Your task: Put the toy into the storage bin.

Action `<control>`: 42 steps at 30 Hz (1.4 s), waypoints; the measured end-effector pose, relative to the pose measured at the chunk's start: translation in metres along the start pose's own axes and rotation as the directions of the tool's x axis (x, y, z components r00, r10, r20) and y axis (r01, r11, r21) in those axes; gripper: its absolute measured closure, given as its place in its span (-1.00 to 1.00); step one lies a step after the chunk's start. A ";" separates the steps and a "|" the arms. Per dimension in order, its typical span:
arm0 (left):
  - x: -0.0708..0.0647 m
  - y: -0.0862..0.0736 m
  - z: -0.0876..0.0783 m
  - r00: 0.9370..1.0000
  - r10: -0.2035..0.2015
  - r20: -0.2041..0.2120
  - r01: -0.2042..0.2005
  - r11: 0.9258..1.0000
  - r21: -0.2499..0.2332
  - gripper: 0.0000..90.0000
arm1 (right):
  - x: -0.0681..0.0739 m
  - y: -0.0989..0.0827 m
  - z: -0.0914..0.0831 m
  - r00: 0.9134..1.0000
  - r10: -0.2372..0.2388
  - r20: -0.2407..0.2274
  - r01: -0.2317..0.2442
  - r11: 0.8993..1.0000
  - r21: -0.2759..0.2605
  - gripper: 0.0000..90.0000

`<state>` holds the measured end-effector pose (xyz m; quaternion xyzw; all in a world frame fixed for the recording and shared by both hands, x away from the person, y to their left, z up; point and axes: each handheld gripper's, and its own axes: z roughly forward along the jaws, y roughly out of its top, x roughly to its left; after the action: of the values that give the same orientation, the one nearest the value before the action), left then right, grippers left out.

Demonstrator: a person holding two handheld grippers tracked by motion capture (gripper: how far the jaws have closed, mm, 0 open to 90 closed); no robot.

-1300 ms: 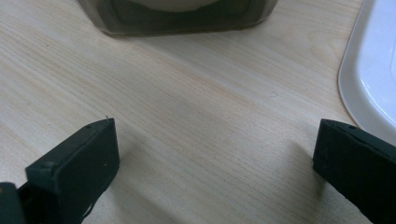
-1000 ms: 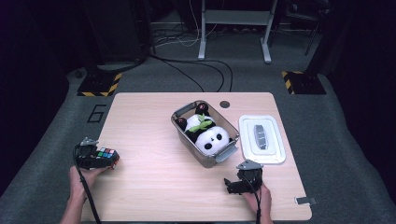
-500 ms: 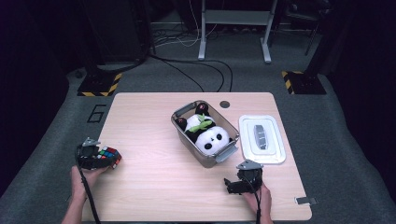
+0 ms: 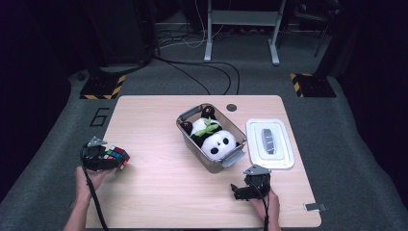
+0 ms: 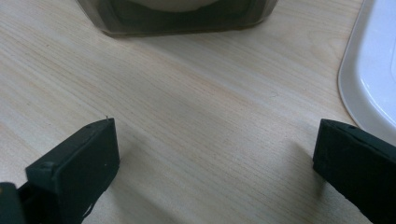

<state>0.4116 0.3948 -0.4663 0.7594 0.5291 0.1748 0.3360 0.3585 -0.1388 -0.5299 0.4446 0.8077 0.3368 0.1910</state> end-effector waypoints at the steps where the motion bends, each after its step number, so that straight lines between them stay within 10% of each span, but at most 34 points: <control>1: -0.002 0.002 0.000 1.000 0.006 0.005 -0.006 1.000 -0.006 -0.25 | 0.000 0.000 0.000 1.000 0.000 0.000 0.000 1.000 0.000 -1.00; 42: -0.065 0.088 -0.005 0.978 0.182 0.106 -0.178 0.983 -0.046 -0.25 | 0.000 0.000 0.000 1.000 0.000 0.001 0.000 1.000 -0.001 -1.00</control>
<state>0.4441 0.3182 -0.3956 0.8064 0.4356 0.1722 0.3609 0.3585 -0.1388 -0.5299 0.4448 0.8075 0.3367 0.1917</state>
